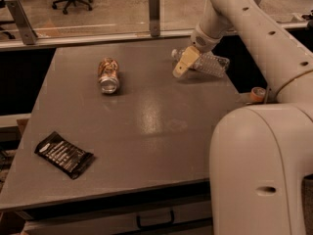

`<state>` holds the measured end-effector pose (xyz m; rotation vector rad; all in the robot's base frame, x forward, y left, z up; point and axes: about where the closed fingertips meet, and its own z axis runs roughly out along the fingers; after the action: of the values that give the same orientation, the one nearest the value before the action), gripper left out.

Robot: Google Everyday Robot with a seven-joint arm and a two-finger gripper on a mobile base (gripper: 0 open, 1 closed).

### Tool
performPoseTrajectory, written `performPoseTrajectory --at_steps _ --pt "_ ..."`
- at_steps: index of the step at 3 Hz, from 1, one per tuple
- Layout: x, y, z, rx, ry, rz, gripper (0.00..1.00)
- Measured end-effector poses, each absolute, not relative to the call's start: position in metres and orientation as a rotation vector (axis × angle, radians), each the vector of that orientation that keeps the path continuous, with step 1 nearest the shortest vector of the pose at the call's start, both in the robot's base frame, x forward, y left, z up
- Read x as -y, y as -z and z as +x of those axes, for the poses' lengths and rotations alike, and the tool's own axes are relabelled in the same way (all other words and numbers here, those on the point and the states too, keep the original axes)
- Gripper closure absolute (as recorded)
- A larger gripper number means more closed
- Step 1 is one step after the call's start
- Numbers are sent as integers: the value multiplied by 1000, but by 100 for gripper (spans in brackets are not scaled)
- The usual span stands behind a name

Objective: Place water bottle upright

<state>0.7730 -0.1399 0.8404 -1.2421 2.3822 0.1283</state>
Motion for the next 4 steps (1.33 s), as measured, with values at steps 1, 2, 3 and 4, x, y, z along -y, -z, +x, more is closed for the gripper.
performPoseTrajectory --at_steps 1,2,3,4 --pt "150 -829 778 -2439 -108 -1211 19" --pt "152 -835 779 -2440 -94 -1215 43" --pt "145 -855 774 -2384 -74 -1272 65" --pt "129 -884 758 -2277 -104 -1354 89"
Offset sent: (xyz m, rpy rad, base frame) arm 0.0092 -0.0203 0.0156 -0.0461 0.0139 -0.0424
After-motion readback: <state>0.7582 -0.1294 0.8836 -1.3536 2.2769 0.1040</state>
